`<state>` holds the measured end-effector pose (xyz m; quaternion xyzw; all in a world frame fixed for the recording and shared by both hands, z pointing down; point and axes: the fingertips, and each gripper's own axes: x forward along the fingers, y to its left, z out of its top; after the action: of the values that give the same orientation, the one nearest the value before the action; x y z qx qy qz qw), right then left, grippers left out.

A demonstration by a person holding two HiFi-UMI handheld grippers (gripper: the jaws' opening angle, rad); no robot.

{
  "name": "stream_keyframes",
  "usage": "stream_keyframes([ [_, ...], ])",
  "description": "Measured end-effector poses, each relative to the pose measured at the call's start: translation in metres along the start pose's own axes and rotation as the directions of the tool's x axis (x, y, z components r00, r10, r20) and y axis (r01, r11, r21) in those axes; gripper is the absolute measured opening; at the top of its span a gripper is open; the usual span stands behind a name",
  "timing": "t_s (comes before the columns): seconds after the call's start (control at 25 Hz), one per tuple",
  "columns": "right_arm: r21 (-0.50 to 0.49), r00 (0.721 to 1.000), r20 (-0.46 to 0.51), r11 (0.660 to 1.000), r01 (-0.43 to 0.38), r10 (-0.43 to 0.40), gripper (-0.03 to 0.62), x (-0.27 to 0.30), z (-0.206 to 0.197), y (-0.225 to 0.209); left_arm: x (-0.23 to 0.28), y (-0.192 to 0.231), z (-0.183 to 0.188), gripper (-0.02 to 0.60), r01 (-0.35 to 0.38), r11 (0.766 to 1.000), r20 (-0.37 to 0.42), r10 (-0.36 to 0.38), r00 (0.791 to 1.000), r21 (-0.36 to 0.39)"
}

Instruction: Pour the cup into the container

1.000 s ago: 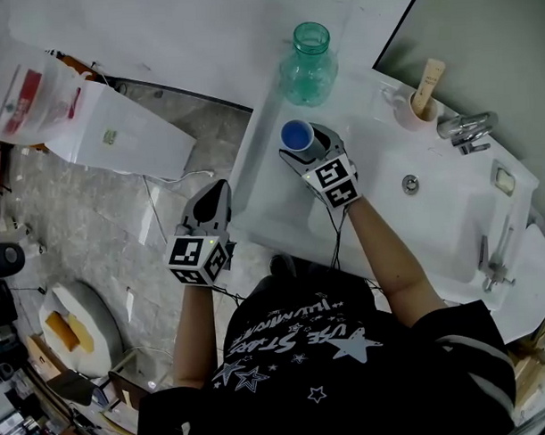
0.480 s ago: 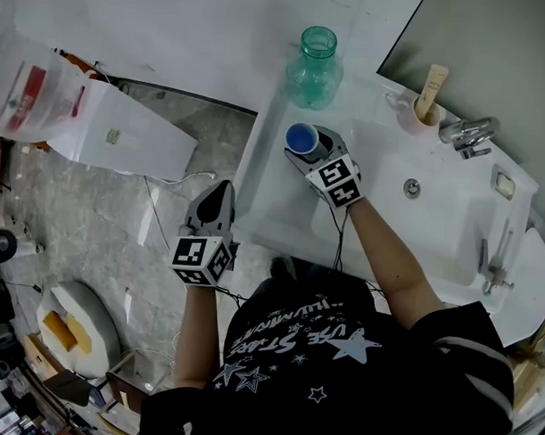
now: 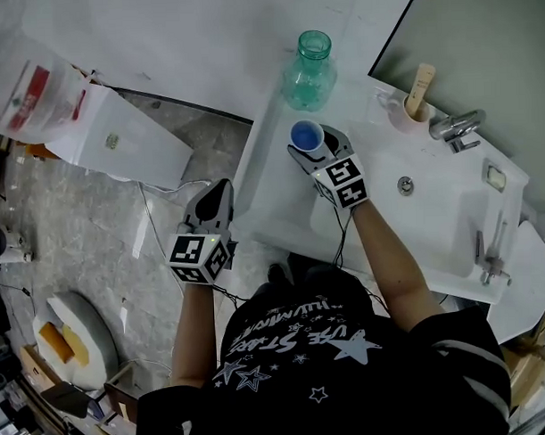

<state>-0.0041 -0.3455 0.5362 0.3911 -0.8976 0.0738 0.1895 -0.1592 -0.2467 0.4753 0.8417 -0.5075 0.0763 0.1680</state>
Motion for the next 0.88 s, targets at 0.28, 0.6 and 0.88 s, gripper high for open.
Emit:
stream_keyframes([
  [0.28, 0.033, 0.999, 0.028, 0.999, 0.029, -0.030, 0.296, -0.030, 0.026, -0.005, -0.001, -0.014, 0.020, 0.012, 0.054, 0.998, 0.032, -0.056, 0.998, 0.042],
  [0.6, 0.047, 0.996, 0.038, 0.996, 0.073, -0.075, 0.296, -0.063, 0.066, -0.022, 0.007, -0.029, 0.047, 0.011, 0.100, 0.991, 0.047, -0.104, 0.993, 0.083],
  [0.88, 0.045, 0.993, 0.050, 0.993, 0.105, -0.107, 0.296, -0.081, 0.097, -0.042, 0.020, -0.037, 0.070, 0.012, 0.115, 0.988, 0.063, -0.122, 0.991, 0.100],
])
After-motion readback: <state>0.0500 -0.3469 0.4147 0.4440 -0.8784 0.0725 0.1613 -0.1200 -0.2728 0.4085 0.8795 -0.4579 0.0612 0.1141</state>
